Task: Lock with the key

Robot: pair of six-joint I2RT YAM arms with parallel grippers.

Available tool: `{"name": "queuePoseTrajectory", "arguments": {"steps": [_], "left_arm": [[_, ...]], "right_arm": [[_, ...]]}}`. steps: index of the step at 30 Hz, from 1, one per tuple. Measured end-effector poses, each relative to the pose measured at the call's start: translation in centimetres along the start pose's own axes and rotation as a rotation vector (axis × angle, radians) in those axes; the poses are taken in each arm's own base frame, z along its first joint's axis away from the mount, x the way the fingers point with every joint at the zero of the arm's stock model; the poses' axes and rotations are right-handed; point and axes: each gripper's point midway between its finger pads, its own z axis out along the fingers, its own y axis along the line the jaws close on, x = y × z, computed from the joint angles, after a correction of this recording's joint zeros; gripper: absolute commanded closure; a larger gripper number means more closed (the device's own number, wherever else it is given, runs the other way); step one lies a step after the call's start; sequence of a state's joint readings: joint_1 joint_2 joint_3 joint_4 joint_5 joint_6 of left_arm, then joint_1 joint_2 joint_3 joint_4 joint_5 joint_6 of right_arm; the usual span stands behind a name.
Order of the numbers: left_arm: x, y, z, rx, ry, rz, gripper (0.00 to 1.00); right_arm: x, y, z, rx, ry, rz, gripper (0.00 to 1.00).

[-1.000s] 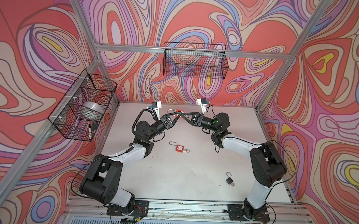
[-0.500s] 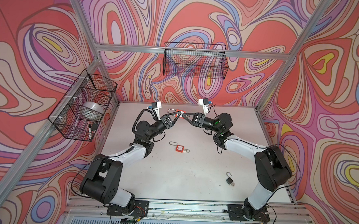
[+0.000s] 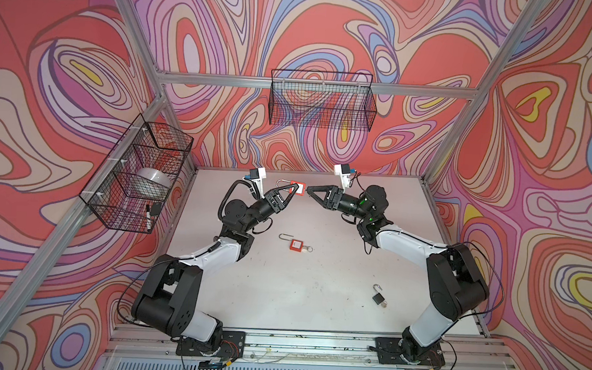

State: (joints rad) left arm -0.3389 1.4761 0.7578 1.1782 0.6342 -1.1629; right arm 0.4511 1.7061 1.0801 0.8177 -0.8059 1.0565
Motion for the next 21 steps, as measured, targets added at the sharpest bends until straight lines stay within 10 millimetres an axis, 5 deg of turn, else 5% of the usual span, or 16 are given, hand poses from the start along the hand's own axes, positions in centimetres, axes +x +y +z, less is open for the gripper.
{"name": "queuePoseTrajectory", "arguments": {"steps": [21], "left_arm": [[0.2,0.7,0.0,-0.030,0.005,-0.012,1.00]], "right_arm": [[1.0,-1.8,-0.6,0.122,0.036,-0.106,0.26]]}}
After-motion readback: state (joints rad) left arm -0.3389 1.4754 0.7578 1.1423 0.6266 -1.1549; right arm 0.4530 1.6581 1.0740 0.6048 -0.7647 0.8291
